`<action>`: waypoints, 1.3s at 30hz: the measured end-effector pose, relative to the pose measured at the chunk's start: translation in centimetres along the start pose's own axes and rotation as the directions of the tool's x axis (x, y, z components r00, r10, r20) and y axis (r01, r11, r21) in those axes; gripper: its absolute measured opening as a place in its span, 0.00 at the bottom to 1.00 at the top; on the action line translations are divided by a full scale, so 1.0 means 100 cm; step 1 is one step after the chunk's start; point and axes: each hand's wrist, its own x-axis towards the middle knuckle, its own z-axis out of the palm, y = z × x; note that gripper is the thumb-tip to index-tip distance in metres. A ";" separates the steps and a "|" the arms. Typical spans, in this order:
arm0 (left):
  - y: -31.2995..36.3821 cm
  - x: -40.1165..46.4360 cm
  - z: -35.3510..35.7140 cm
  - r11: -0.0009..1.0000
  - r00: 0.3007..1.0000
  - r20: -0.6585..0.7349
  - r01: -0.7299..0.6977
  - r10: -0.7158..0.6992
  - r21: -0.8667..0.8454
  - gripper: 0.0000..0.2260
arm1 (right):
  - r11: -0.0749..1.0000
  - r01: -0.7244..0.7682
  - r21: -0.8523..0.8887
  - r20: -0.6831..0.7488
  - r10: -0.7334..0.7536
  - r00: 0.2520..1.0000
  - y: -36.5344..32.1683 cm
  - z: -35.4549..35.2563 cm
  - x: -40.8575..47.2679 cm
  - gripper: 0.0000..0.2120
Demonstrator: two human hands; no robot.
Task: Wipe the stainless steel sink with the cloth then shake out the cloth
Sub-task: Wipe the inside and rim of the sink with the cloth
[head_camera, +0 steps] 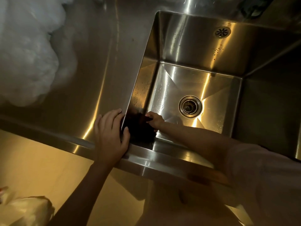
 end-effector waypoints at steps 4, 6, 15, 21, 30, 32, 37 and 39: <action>0.000 0.001 0.000 1.000 1.000 0.001 -0.005 0.005 -0.006 0.18 | 0.997 0.063 0.049 0.044 -0.065 0.997 -0.010 -0.006 -0.016 0.15; 0.001 0.001 -0.001 1.000 1.000 0.010 -0.006 0.006 0.001 0.18 | 0.987 0.131 0.088 0.066 -0.137 0.988 -0.021 -0.014 -0.034 0.17; 0.002 0.000 -0.004 1.000 0.999 0.036 -0.001 0.002 -0.025 0.23 | 0.846 0.424 0.322 -0.016 -0.443 0.896 -0.089 -0.053 -0.133 0.16; 0.002 0.001 -0.003 1.000 0.999 0.039 -0.001 0.002 -0.023 0.24 | 0.931 0.323 0.171 -0.201 -0.288 0.936 -0.067 -0.028 -0.078 0.16; 0.000 0.001 -0.004 1.000 0.999 0.045 -0.009 0.010 -0.008 0.24 | 0.983 0.185 -0.012 -0.260 -0.181 0.949 0.003 -0.002 0.033 0.16; 0.000 0.002 -0.004 1.000 0.999 0.052 -0.007 0.008 -0.009 0.24 | 0.977 0.206 0.045 -0.256 -0.189 0.948 0.000 -0.005 0.030 0.16; 0.000 0.002 -0.004 1.000 0.998 0.057 -0.011 0.010 0.010 0.24 | 0.901 0.419 0.111 -0.286 -0.374 0.882 -0.044 -0.028 -0.035 0.19; 0.001 0.002 -0.004 1.000 0.999 0.052 -0.014 0.013 0.016 0.23 | 0.849 0.518 0.104 -0.259 -0.480 0.838 -0.067 -0.045 -0.063 0.18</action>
